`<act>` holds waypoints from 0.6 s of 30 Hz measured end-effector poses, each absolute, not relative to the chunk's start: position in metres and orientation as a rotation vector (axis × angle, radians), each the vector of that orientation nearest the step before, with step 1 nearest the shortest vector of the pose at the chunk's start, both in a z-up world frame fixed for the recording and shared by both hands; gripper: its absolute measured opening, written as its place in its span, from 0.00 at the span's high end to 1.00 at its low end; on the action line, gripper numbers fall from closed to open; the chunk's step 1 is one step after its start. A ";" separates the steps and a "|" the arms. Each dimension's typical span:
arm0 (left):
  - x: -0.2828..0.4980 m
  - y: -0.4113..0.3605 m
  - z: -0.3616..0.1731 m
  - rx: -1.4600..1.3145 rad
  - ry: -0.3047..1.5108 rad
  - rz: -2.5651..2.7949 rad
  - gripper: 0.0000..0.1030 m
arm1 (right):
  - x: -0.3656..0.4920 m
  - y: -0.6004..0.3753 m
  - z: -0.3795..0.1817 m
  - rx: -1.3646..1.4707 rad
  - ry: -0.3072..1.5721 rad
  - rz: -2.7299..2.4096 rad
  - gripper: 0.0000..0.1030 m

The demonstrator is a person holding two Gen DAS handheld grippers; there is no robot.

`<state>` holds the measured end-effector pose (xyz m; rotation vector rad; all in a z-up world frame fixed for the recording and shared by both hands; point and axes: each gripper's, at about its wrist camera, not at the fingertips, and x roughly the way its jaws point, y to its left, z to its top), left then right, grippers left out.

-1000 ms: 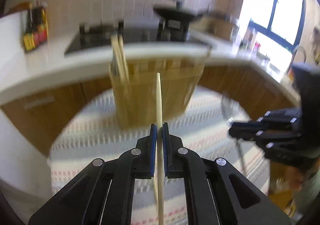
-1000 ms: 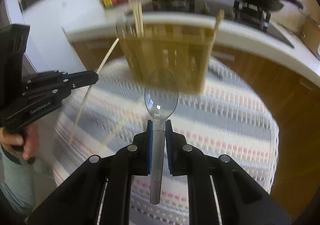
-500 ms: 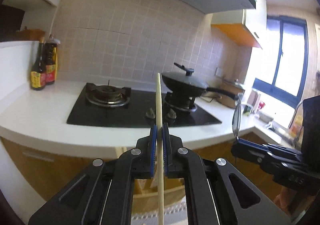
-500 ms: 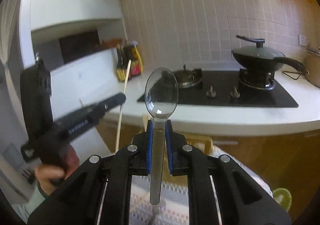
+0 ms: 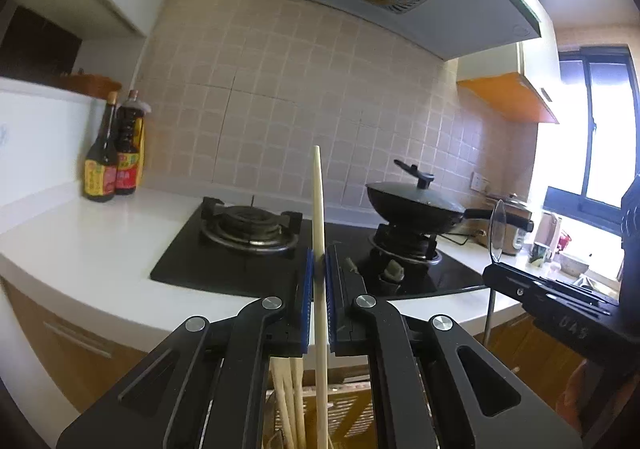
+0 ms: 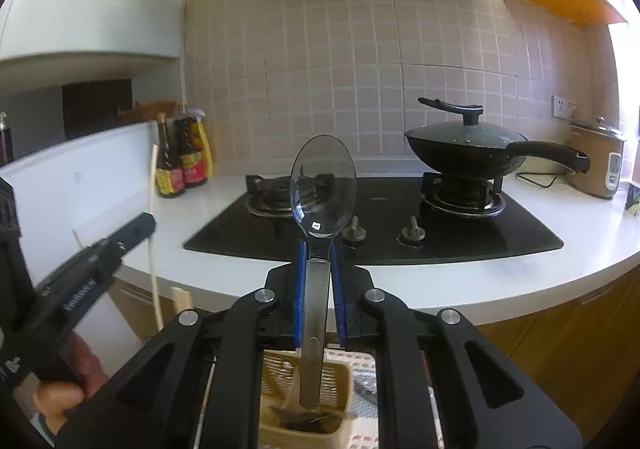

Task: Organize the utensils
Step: 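Lift both items into the yellow holder and open both tools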

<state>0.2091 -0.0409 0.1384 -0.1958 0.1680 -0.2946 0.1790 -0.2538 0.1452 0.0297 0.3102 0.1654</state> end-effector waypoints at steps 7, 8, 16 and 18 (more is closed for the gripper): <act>0.213 -0.054 0.115 -0.112 0.167 -0.226 0.96 | 0.190 -0.255 0.124 0.024 0.317 0.147 0.90; 0.212 -0.054 0.113 -0.116 0.166 -0.225 0.96 | 0.190 -0.254 0.123 0.022 0.319 0.150 0.90; 0.198 -0.050 0.108 -0.120 0.177 -0.267 0.89 | 0.176 -0.255 0.116 0.024 0.349 0.194 0.89; 0.191 -0.047 0.109 -0.139 0.185 -0.279 0.73 | 0.170 -0.258 0.116 0.040 0.369 0.215 0.84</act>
